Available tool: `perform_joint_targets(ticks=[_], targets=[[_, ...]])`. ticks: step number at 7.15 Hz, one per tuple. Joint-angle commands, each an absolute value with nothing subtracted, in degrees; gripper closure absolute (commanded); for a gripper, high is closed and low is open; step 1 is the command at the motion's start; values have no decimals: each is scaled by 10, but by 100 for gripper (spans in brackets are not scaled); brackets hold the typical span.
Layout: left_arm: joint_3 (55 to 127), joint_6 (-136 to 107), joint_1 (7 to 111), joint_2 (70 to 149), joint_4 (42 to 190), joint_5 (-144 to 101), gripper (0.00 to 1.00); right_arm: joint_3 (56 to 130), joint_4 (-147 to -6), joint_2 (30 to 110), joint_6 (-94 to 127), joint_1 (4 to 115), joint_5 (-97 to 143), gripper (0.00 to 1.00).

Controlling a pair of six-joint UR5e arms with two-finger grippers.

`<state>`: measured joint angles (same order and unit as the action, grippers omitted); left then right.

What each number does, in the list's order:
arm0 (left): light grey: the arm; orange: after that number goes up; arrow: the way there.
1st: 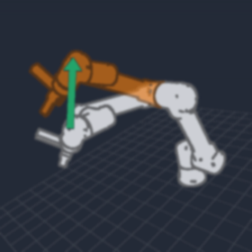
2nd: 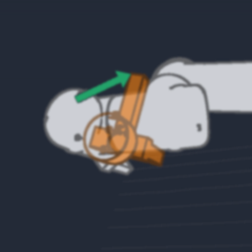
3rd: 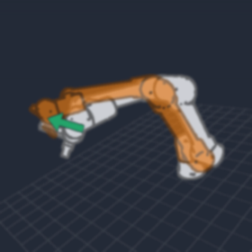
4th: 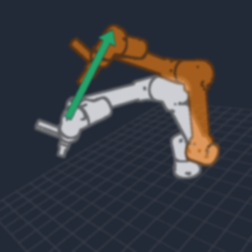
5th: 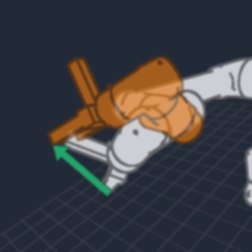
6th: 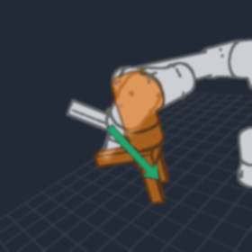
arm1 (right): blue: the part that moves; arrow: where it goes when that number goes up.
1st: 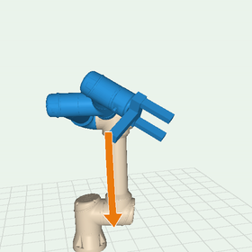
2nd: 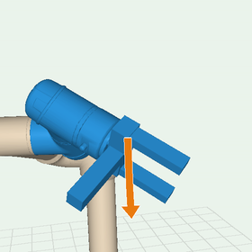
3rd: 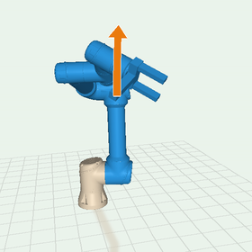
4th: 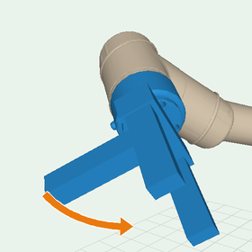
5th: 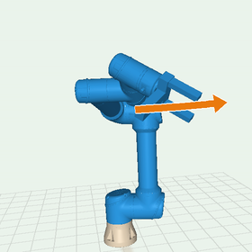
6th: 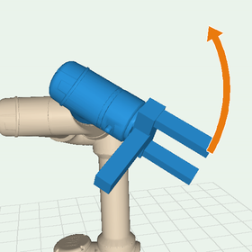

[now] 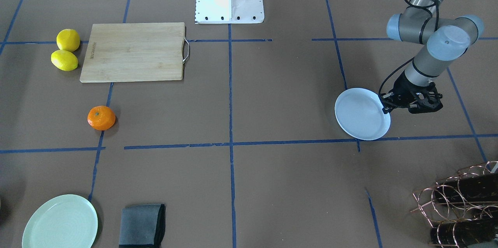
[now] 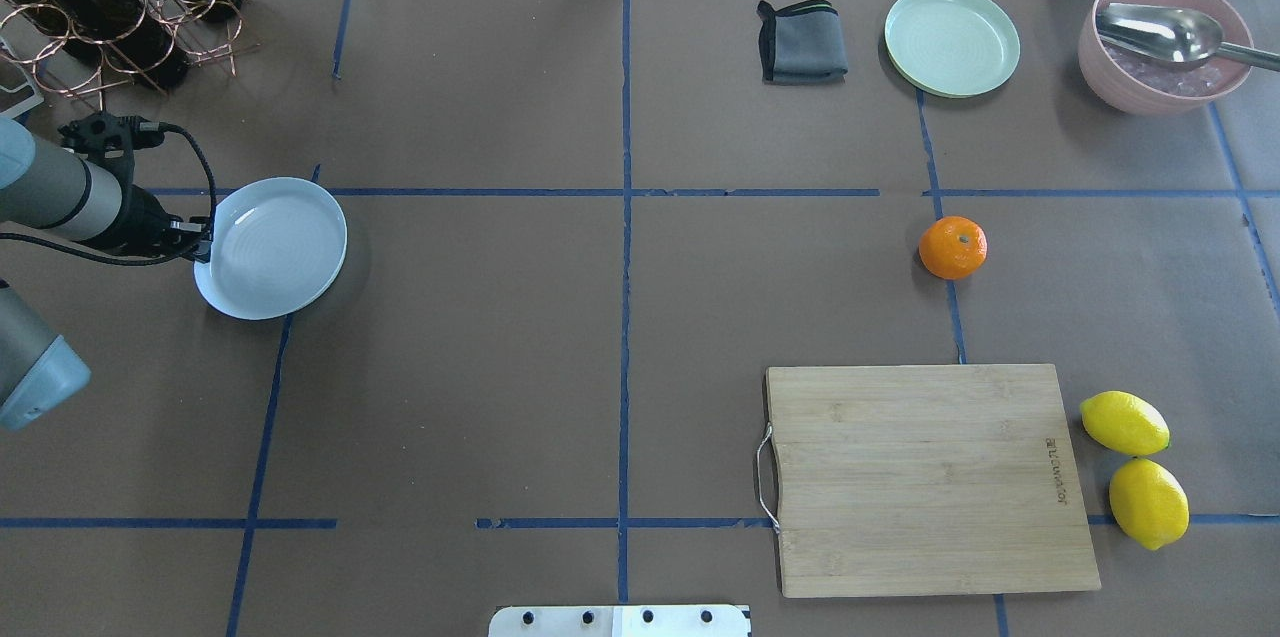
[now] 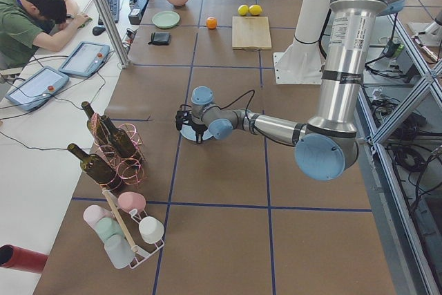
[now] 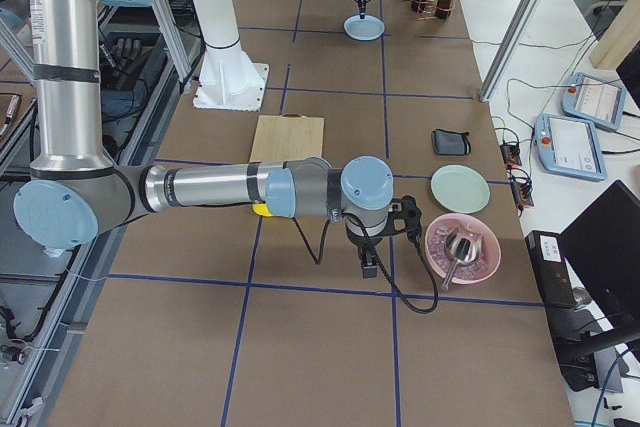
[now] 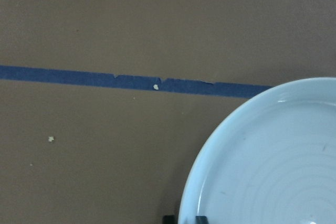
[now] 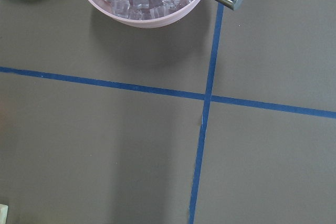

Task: Pick orange to plate
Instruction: 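Reach the left gripper to the light blue plate rim and grasp it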

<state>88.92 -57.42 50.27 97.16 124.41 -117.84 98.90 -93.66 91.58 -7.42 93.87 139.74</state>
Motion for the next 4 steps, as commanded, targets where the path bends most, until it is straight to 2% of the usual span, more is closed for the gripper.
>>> perform_joint_targets(ticks=[1,4], targets=[[896,-570,505,976,1243,-1182,100,988,-937,916,-74,939,1397,0],[933,-570,561,981,1230,-1263,100,988,-937,915,-76,939,1398,0]])
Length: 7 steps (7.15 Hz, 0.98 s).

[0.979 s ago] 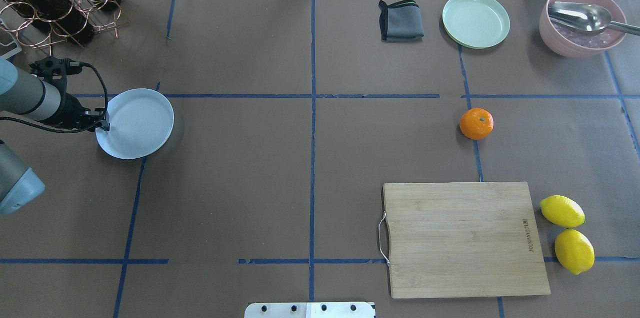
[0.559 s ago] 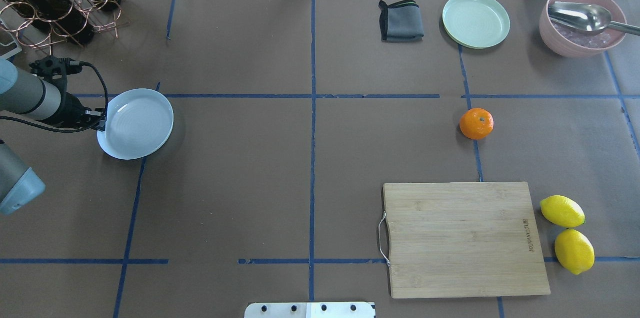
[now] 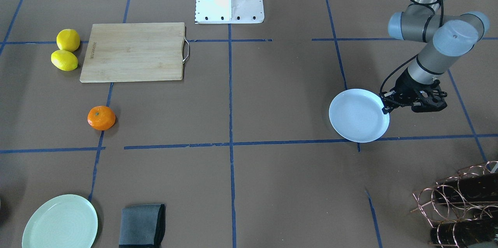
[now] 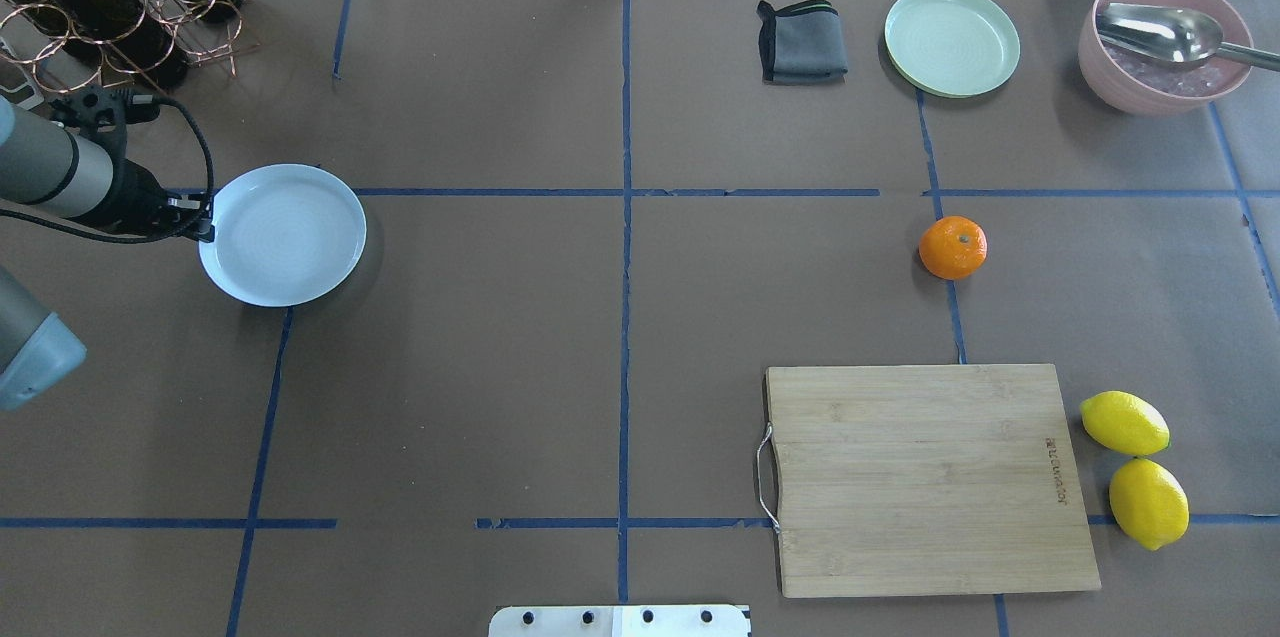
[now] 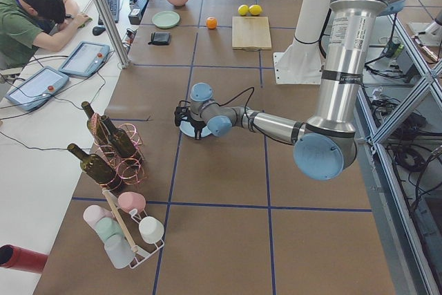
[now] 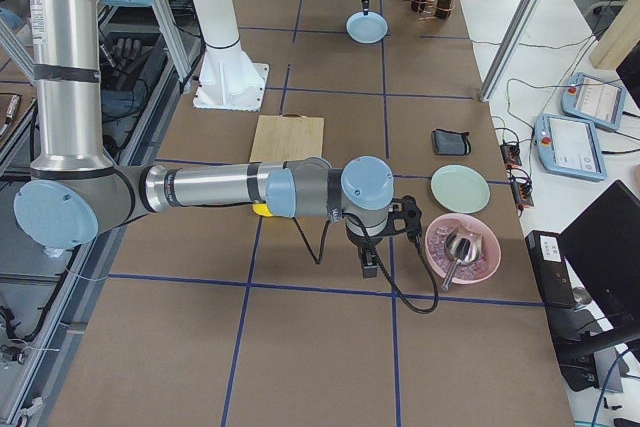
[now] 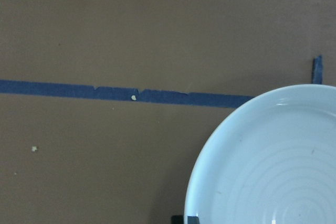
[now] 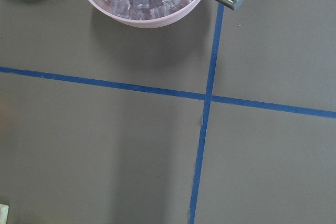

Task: Pick orange to plate
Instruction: 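Slide the light blue plate with the left gripper toward the table center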

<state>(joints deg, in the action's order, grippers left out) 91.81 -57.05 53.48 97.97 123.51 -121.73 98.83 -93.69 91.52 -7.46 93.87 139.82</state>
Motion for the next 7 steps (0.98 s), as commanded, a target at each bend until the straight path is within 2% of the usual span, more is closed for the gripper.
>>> perform_joint_targets(ticks=[1,3,5,7], targets=[[946,-571,565,998,1197,-1270,100,989,-937,915,-76,939,1397,0],[961,-586,566,1098,1061,-1269,100,987,-936,915,-76,939,1397,0],[955,-743,529,1160,1059,-1268,100,986,-936,916,-76,939,1397,0],[948,-896,429,1214,1064,-1225,100,985,-936,916,-69,939,1397,0]])
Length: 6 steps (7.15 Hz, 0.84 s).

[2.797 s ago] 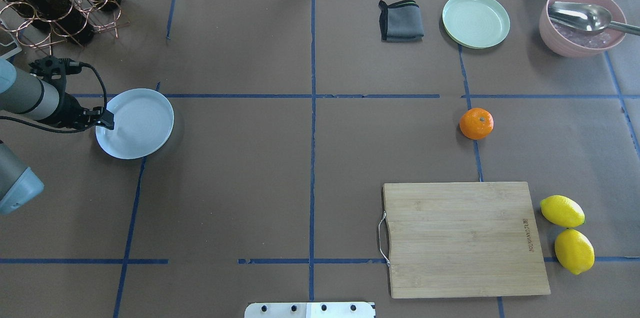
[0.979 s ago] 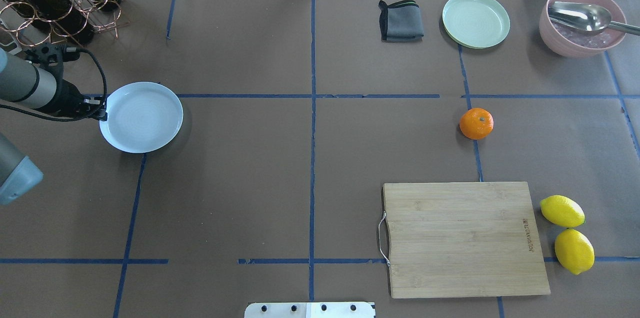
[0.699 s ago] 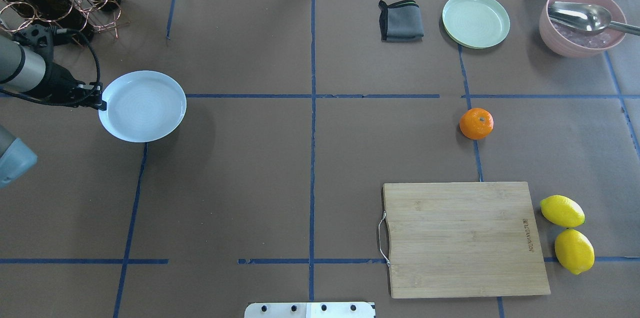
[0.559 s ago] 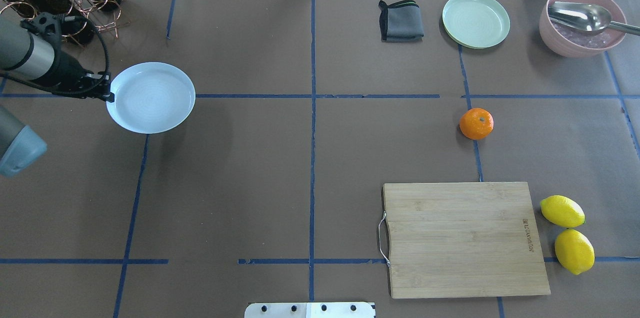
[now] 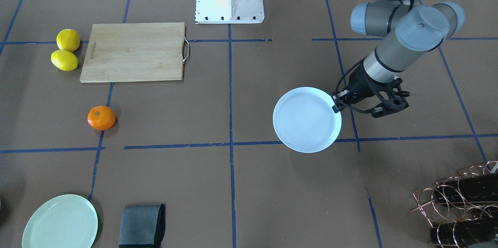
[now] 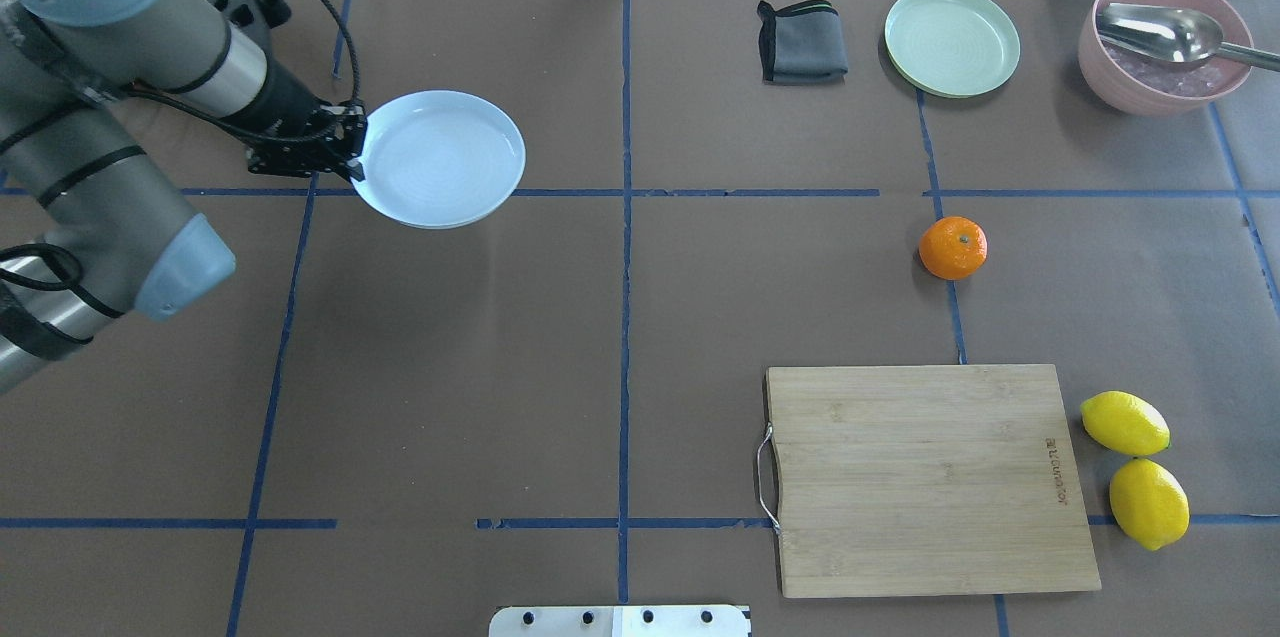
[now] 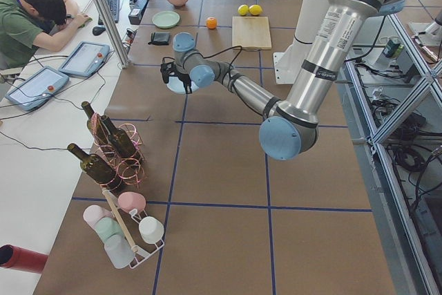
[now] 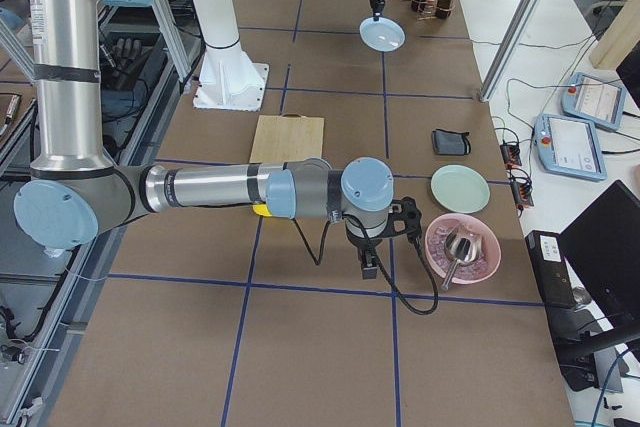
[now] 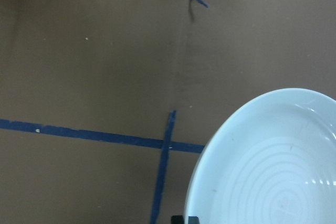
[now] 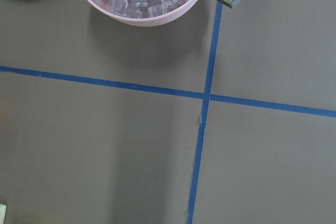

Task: Pick orange to plate
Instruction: 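Slide the light blue plate with the left gripper toward the table center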

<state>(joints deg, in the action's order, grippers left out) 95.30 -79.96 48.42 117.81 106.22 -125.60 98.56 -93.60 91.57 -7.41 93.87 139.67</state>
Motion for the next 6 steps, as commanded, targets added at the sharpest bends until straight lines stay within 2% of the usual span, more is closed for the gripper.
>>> perform_joint_targets(ticks=[1,4,6], targets=[[941,-990,378,1229,1094,-1167,100,985,-936,916,-69,939,1397,0],[863,-1063,319,1270,1184,-1084,100,986,-936,915,-69,939,1397,0],[846,-1062,309,1269,1207,-1070,100,986,-936,914,-69,938,1397,0]])
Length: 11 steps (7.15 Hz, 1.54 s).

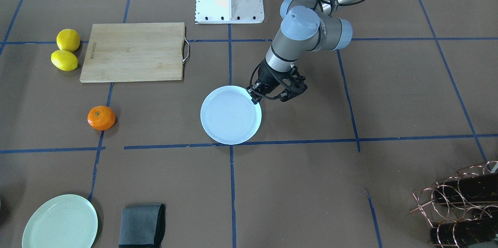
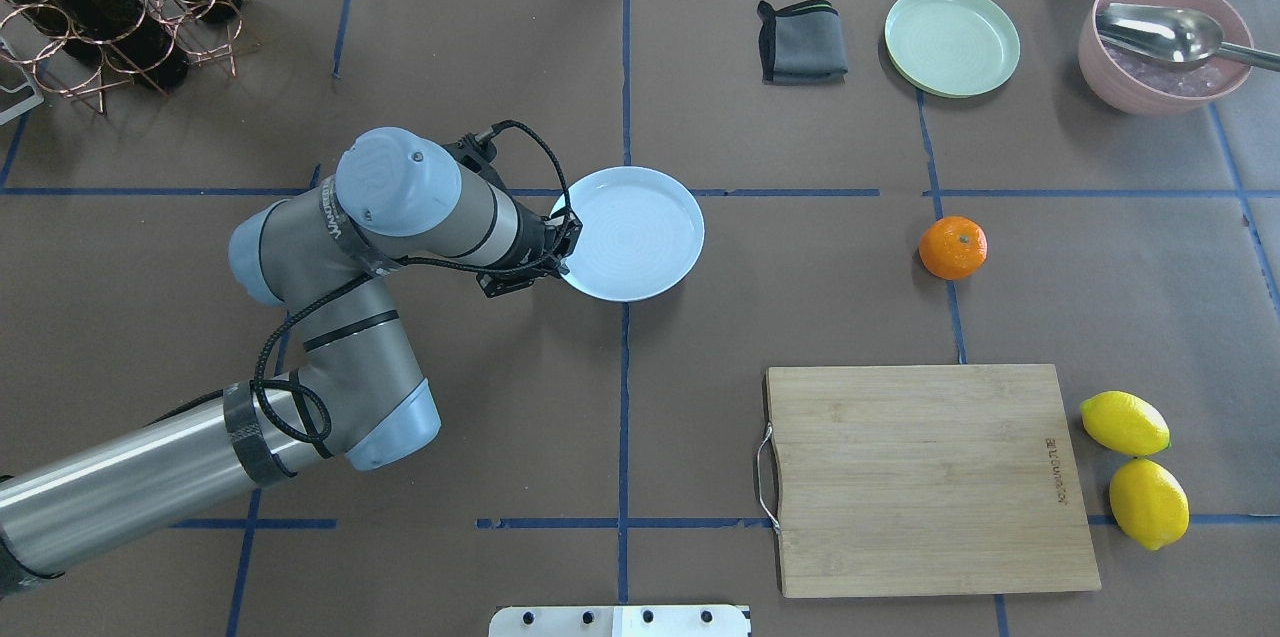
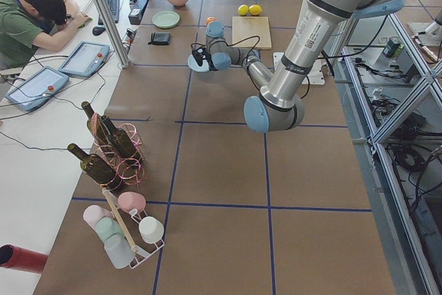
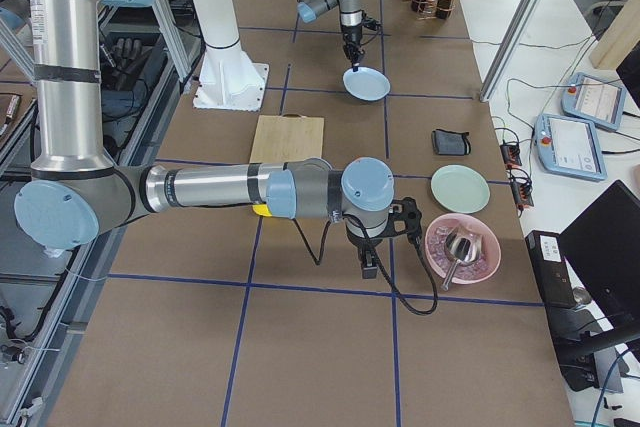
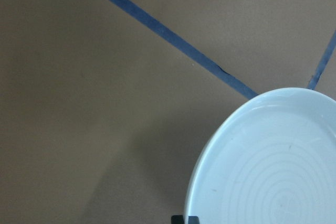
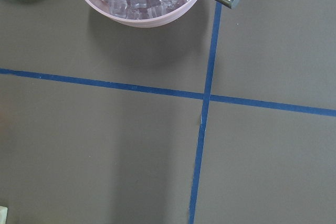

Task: Pick orange to plate
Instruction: 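Slide the light blue plate with the left gripper toward the table center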

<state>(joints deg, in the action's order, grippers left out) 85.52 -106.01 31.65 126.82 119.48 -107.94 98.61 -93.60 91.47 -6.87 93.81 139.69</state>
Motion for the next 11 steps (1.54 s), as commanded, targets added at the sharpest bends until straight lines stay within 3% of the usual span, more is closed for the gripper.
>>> perform_joint_targets(ticks=[1,2,3,6,11], targets=[[846,-1053,309,1264,1207,-1070,100,986,-936,913,-69,938,1397,0],[848,-1043,310,1262,1206,-1071,32,986,-936,911,-68,938,1397,0],[854,-1028,312,1255,1204,-1071,0,987,-936,911,-61,938,1397,0],[884,-983,359,1248,1187,-1120,0,1011,-935,880,33,889,1397,0],[1046,-767,422,1224,906,-1156,0,1024,-748,844,368,682,1303,0]])
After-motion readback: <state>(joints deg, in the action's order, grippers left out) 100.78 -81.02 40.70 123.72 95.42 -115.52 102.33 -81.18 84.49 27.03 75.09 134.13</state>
